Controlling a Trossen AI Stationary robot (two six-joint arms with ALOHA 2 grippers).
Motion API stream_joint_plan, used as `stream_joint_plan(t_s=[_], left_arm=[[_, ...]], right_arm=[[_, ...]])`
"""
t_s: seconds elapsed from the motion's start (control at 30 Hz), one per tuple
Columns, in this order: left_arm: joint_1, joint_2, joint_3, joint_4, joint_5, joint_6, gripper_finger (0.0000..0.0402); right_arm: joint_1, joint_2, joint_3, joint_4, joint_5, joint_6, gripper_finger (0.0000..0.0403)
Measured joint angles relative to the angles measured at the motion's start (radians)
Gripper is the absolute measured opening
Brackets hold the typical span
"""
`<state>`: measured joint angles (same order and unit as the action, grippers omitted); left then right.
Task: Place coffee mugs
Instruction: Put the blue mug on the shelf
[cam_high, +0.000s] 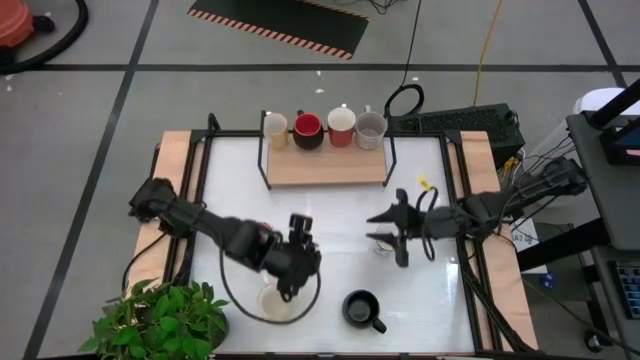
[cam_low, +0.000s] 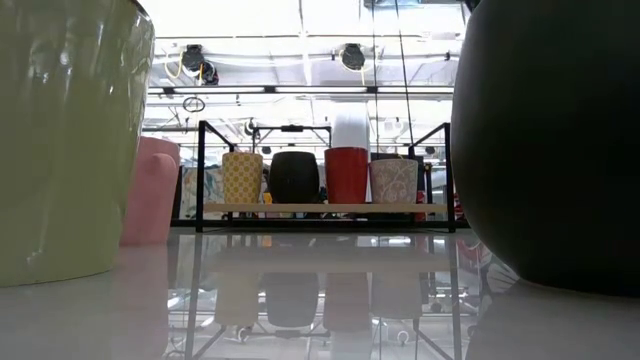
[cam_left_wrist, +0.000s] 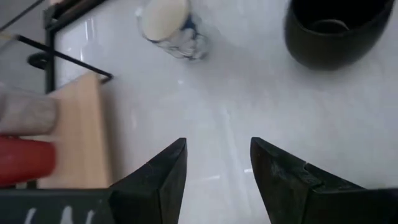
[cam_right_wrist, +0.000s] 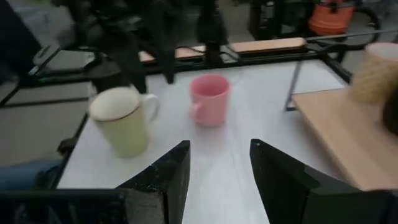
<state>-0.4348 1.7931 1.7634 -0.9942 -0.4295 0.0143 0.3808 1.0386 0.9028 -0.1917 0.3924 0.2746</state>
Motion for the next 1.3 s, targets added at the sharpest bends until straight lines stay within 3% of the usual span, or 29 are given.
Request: stream_joint_plan(t_s=[0.23, 0.4, 0.57, 0.97, 1.07, 1.3], left_arm=[[-0.067, -0.001, -0.194, 0.158, -0.084, -0.123, 0.0182], [-0.082, 0.0, -0.313, 0.354, -0.181, -0.064, 0.0182], [-0.086, 0.0, -0.364, 0.447, -0.184, -0.097, 0.0182], [-0.144, 0.0, -0.367, 0.453, -0.176, -0.175, 0.0182], [-0.15, 0.0, -0.367, 0.454, -0.175, -0.179, 0.0182], [-0.149, 0.0, -0.367, 0.463, -0.174, -0.2, 0.0182]], right_arm=[[0.075, 0.122, 0.0, 0.026, 0.039, -0.022, 0.0157], [0.116, 0.22, 0.0, 0.137, 0.022, -0.082, 0.0157], [0.14, 0.298, 0.0, 0.249, 0.025, -0.11, 0.0157], [0.153, 0.366, 0.0, 0.247, 0.083, -0.016, 0.0157], [0.176, 0.34, 0.017, 0.16, 0.118, 0.003, 0.0157], [0.228, 0.317, 0.158, -0.353, 0.188, 0.271, 0.0157]])
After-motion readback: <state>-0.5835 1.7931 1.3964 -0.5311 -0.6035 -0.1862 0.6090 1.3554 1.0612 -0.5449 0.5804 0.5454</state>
